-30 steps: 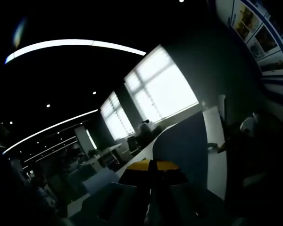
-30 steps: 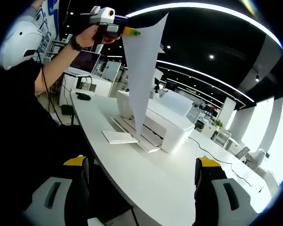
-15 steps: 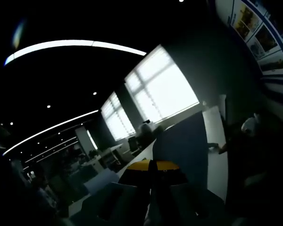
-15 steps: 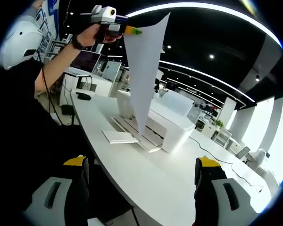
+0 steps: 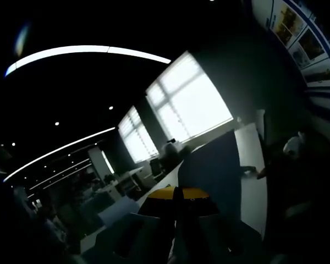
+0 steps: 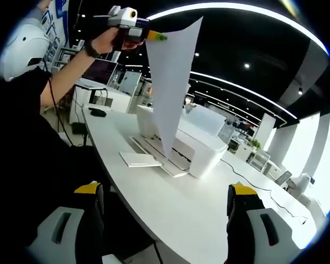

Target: Remove the paper from the printer output slot and place it on top of the printer

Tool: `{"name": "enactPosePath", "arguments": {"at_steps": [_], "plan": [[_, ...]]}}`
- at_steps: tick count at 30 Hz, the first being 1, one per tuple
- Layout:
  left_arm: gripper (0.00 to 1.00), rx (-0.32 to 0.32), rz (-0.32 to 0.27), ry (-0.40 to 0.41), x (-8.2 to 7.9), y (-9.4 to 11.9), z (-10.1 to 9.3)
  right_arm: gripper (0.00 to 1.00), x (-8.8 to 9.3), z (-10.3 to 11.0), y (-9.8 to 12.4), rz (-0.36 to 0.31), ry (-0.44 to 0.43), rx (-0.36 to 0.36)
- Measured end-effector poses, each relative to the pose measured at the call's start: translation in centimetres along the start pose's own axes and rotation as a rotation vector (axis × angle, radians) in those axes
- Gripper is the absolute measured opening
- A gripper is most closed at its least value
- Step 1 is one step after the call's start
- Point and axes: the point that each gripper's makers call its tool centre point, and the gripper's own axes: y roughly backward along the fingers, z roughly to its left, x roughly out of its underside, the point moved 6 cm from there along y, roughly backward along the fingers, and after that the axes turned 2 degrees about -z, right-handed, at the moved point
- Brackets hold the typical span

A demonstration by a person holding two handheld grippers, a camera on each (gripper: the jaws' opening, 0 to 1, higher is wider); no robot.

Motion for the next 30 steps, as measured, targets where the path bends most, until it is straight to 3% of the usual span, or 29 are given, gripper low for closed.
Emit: {"name": "enactPosePath", "arguments": {"at_steps": [30], "plan": [[0.06,0.005,0.003,0.009,-0.4,-1.9,0.7,0.88,0.2,-0.3,0.2,-0.001,-0.003,0.006]]}}
